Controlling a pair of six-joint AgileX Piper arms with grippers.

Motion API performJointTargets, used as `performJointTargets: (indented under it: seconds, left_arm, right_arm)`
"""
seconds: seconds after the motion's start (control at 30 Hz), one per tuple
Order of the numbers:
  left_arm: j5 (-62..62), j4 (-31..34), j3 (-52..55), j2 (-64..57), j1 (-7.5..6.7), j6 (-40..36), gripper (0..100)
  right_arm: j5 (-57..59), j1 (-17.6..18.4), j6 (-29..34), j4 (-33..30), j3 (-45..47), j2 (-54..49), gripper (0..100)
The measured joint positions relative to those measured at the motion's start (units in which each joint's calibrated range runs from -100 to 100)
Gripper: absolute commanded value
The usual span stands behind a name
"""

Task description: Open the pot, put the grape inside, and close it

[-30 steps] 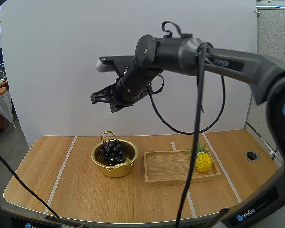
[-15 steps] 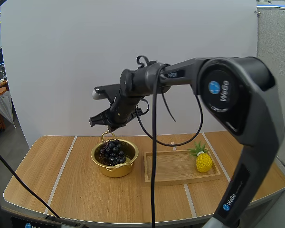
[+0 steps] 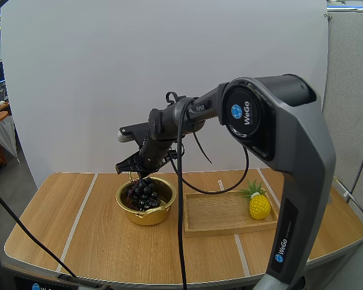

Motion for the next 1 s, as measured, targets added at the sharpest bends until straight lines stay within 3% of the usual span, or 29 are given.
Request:
performJointTargets:
  seconds: [0.57, 1.0]
  left_arm:
    - [0.0, 0.0, 0.0, 0.0, 0.0, 0.0, 0]
    - [0.0, 0.0, 0.0, 0.0, 0.0, 0.0, 0]
  right_arm:
    - [-0.5, 0.0, -0.1, -1.3, -1.4, 6.5, 0]
    - [-1.1, 0.0, -0.1, -1.8, 2.2, 5.0, 0]
